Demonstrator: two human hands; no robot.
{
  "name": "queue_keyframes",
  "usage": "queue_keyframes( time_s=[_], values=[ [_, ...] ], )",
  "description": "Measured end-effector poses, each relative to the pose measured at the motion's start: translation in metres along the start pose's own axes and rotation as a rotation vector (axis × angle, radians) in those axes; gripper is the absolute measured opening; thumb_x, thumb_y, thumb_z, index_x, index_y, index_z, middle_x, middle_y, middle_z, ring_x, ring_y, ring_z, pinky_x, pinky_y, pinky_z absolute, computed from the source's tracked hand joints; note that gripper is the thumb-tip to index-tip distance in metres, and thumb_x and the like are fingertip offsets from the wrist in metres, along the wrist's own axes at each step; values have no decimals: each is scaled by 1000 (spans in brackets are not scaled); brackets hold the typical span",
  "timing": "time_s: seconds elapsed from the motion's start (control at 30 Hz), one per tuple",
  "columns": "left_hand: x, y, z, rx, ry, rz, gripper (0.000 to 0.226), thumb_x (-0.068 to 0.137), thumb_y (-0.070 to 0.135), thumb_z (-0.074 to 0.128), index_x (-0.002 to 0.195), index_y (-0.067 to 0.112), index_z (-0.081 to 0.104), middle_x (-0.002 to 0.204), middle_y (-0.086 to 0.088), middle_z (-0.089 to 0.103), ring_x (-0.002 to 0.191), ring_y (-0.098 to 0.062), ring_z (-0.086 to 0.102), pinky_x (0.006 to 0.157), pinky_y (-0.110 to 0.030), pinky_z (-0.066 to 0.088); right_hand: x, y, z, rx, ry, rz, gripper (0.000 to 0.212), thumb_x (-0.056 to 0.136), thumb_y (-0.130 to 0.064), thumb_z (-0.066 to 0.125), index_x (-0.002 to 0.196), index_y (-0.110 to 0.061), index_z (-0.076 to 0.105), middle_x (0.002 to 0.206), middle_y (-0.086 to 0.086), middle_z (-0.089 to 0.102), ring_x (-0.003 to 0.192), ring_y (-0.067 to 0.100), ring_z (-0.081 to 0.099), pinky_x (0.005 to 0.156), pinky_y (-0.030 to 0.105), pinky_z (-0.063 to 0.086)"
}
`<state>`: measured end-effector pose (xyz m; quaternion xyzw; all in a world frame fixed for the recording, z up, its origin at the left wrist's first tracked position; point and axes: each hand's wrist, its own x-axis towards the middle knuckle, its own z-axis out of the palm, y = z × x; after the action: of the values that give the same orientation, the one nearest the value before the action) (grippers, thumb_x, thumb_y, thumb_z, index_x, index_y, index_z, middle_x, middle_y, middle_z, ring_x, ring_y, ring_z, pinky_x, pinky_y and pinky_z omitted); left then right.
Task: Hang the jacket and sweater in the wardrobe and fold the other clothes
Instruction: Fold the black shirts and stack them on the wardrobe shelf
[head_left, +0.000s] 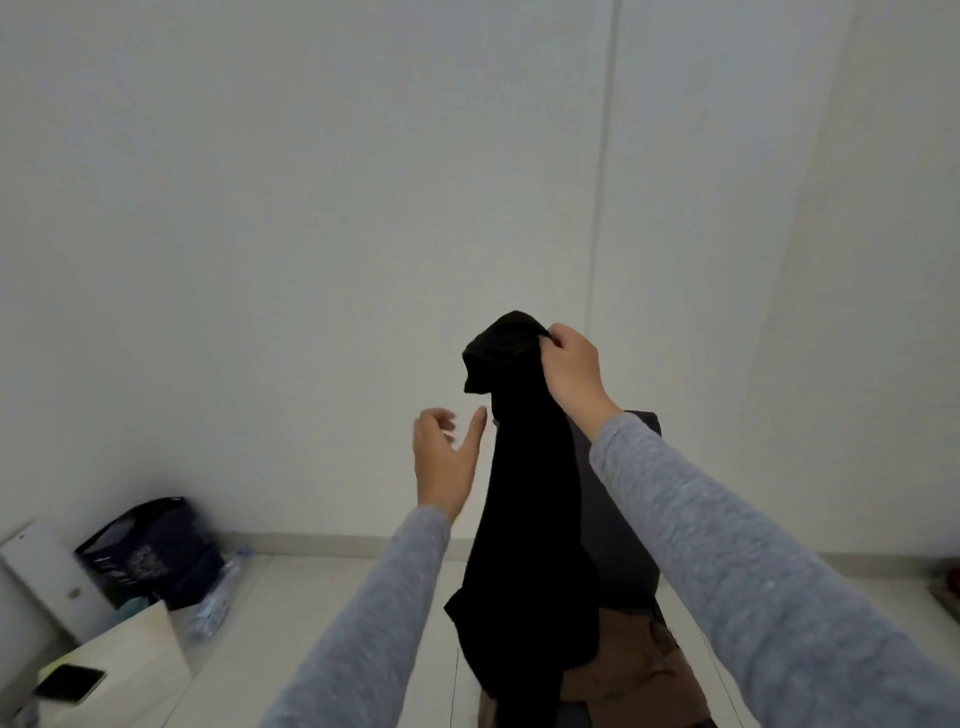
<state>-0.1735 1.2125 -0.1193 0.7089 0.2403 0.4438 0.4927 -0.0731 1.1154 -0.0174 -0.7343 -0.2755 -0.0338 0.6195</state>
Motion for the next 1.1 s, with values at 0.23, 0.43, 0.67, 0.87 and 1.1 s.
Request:
queue_keyframes(
  time_s=[0.23,0.43,0.67,0.87,1.1],
  values=[
    [-65,-18,31,90,-487,29,62,60,79,60,96,29,54,84,12,64,76,-5,62,71,-28,54,2,-2,-9,-44,171,21,33,89,-6,37,61,-16,25,61,-1,31,55,13,26,51,26,22],
    [-67,-33,54,77,-466,-74,19,88,32,63,81,15,64,68,10,61,63,-4,57,62,-17,46,4,4,-36,-39,259,59,33,90,-6,37,61,-18,24,61,-3,30,54,10,25,50,23,21],
    [3,-6,28,-101,-91,-241,16,96,6,34,86,7,45,77,-2,48,79,-18,45,66,-30,36,6,32,-84,-59,340,147,31,90,-10,38,63,-19,24,64,-2,30,57,11,26,53,26,22],
    [45,39,11,-24,-209,-64,17,97,13,33,89,7,47,84,-5,47,80,-16,43,70,-30,35,-8,63,-85,-87,319,256,28,89,-9,40,64,-15,29,66,1,36,63,18,32,52,30,24],
    [60,83,4,201,-366,171,31,95,14,40,64,17,37,65,4,39,60,-11,35,52,-20,29,-32,67,-45,-8,-363,-44,46,84,1,58,123,-20,45,127,-1,51,122,7,45,100,20,35]
  ],
)
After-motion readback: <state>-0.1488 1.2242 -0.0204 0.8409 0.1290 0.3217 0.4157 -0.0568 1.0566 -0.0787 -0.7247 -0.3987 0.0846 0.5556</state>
